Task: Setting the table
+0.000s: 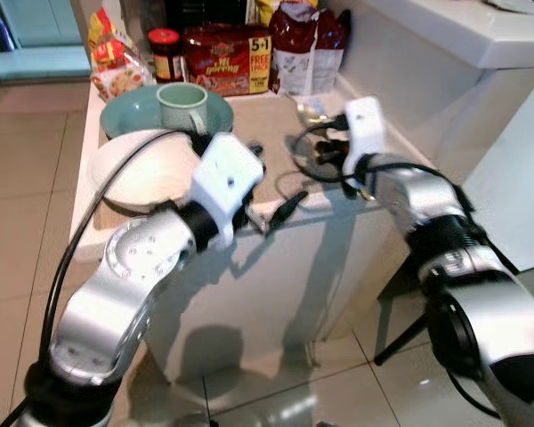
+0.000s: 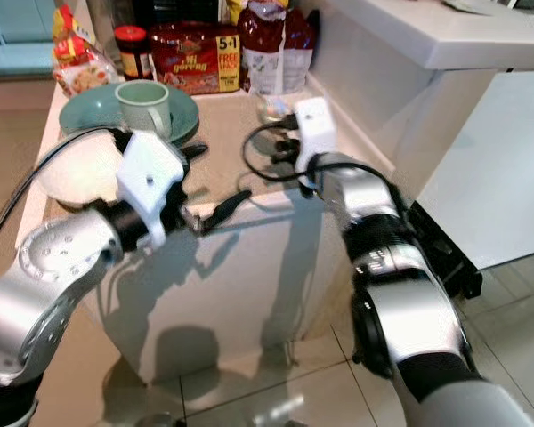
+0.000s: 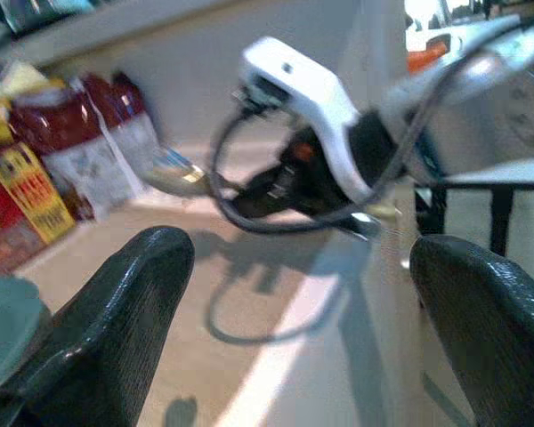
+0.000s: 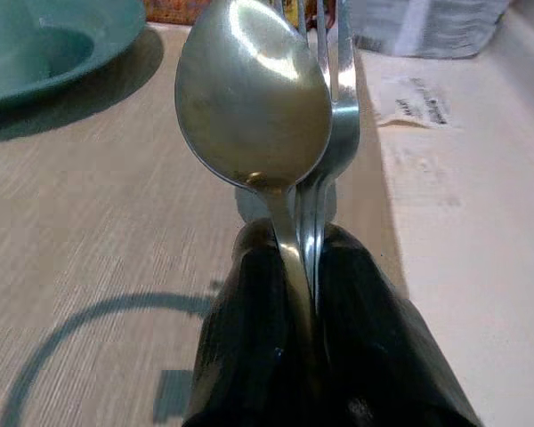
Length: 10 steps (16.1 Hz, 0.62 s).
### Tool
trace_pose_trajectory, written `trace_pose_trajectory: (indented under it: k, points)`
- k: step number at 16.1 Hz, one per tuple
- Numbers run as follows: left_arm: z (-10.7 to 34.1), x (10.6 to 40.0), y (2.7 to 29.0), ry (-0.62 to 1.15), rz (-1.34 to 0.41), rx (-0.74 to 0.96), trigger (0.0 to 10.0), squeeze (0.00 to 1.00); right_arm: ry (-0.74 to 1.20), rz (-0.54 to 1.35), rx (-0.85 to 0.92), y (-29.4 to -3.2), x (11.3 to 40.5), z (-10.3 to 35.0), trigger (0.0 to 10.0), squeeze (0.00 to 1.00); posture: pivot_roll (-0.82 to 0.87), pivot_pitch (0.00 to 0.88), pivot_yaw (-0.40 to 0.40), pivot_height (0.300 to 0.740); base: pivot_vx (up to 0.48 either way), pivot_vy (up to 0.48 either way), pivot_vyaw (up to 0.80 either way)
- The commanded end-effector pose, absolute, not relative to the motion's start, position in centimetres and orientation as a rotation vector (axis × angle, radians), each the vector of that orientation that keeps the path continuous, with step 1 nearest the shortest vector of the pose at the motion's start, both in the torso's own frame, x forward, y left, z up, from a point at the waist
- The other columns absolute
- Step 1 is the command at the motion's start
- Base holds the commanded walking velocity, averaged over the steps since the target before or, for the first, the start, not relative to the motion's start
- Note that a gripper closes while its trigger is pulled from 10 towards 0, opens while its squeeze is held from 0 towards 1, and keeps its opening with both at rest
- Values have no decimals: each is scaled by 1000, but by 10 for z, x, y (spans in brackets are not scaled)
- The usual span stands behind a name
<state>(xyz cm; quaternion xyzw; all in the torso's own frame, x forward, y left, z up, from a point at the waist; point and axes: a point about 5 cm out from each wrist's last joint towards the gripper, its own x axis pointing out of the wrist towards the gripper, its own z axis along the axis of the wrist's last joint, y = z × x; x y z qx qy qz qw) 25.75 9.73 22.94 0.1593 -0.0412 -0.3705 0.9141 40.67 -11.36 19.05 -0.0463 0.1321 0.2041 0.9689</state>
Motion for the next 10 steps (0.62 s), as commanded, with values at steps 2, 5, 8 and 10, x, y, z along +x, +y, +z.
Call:
trace_pose_trajectory:
  k: [2, 5, 8, 10]
  points:
    - [228, 251, 96, -66, -793, 351, 10000, 0, 237, 364, -153, -115, 414, 201, 10000, 0, 137, 63, -90, 740, 0, 0, 0]
    - [228, 249, 95, -59, -789, 347, 10000, 0, 246, 357, -191, -110, 416, 203, 10000, 0, 141, 76, -101, 740, 0, 0, 0]
    - [229, 247, 96, -56, -774, 345, 10000, 0, 239, 351, -171, -108, 418, 205, 10000, 961, 145, 86, -109, 740, 0, 0, 0]
    - [229, 247, 96, -57, -768, 343, 10000, 0, 231, 347, -180, -108, 418, 207, 10000, 1000, 144, 90, -108, 740, 0, 0, 0]
